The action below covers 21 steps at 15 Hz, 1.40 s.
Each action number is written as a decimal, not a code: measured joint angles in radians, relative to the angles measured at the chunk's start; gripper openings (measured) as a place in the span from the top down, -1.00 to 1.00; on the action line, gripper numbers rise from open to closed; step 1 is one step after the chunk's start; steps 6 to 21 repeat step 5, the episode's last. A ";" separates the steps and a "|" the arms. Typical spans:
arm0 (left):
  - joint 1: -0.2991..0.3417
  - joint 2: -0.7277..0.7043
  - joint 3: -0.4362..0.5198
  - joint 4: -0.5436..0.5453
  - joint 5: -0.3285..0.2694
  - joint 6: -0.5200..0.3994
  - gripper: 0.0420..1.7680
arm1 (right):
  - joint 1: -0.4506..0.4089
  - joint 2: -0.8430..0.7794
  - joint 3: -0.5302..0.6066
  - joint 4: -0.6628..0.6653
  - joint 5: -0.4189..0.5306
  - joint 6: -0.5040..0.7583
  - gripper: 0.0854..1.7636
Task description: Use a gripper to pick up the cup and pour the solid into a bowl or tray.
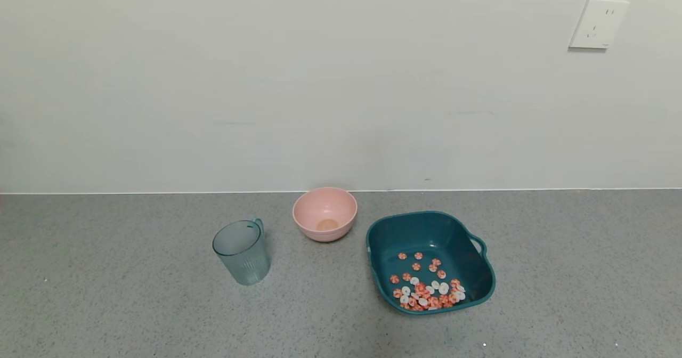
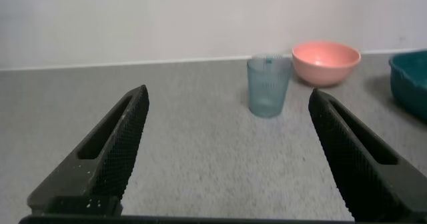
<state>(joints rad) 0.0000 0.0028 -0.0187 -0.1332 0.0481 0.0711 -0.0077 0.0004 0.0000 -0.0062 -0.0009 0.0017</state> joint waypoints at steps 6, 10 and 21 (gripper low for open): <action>0.000 -0.001 0.017 0.136 -0.044 -0.045 -0.94 | 0.000 0.000 0.000 0.000 0.000 0.000 -0.94; 0.000 -0.001 0.017 0.136 -0.044 -0.045 -0.94 | 0.000 0.000 0.000 0.000 0.000 0.000 -0.94; 0.000 -0.001 0.017 0.136 -0.044 -0.045 -0.94 | 0.000 0.000 0.000 0.000 0.000 0.000 -0.94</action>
